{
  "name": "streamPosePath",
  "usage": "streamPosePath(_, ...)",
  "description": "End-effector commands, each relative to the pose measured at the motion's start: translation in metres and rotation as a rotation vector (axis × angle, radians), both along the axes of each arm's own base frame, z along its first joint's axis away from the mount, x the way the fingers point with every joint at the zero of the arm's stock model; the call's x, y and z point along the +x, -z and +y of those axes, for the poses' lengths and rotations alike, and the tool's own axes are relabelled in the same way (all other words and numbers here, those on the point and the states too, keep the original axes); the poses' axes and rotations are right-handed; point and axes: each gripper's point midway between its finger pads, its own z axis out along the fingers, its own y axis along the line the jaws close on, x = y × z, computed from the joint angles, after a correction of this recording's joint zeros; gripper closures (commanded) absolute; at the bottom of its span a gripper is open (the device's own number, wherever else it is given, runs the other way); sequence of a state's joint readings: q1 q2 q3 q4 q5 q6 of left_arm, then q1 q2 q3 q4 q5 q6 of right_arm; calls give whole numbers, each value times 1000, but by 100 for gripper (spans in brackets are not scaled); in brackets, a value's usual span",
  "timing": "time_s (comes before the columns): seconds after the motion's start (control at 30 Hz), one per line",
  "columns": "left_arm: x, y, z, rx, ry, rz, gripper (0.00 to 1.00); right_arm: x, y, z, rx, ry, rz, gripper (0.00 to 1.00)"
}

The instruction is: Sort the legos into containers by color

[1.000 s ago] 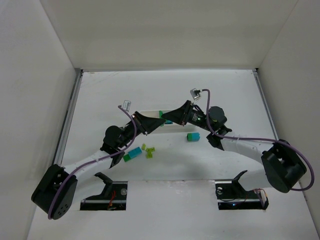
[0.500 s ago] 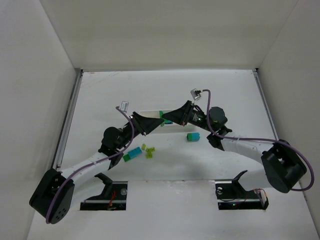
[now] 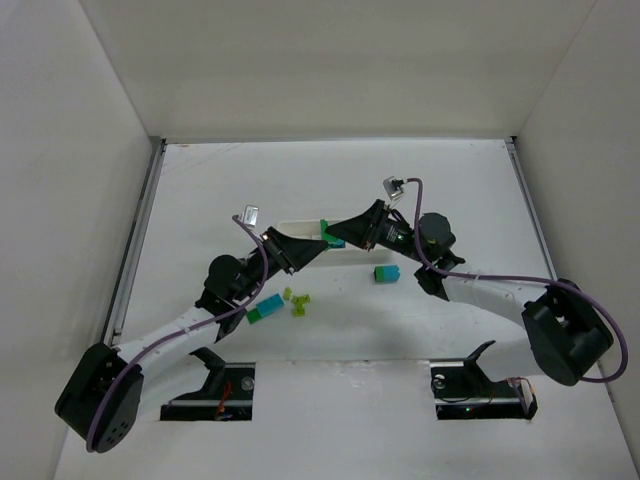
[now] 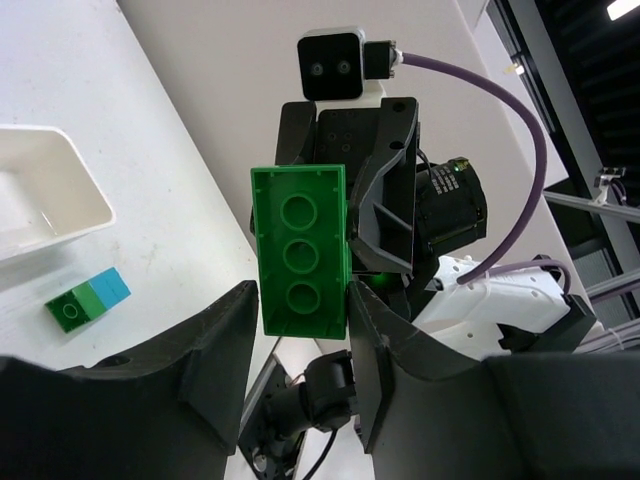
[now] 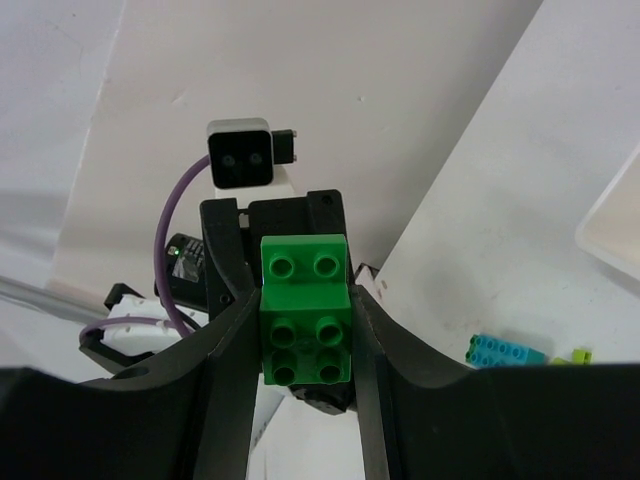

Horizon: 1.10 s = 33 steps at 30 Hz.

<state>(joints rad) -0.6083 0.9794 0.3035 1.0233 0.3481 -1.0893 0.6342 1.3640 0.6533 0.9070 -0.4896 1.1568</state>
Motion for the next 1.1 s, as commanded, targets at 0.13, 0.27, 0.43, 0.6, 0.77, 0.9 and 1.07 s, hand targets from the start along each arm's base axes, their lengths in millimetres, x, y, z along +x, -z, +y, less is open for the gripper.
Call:
streamPosePath(0.13, -3, -13, -1, -2, -1, -67, 77, 4, -18, -7, 61, 21, -43, 60)
streamPosePath(0.27, -4, -26, 7, -31, -36, -100, 86, 8, -16, -10, 71, 24, -30, 60)
streamPosePath(0.43, 0, -41, 26, -65, -101, -133, 88, 12, -9, -17, 74, 32, -7, 61)
streamPosePath(0.6, 1, -48, 34, -68, -126, -149, 88, 14, -2, -21, 64, 37, 5, 61)
streamPosePath(0.77, 5, -47, 39, -68, -141, -144, 88, 16, -2, -26, 62, 40, 3, 61)
streamPosePath(0.9, 6, -47, 39, -66, -143, -144, 89, 18, -1, -29, 58, 43, 7, 62)
streamPosePath(1.07, 10, -42, 38, -38, -150, -140, 88, 36, 14, -50, -1, 126, 23, 61)
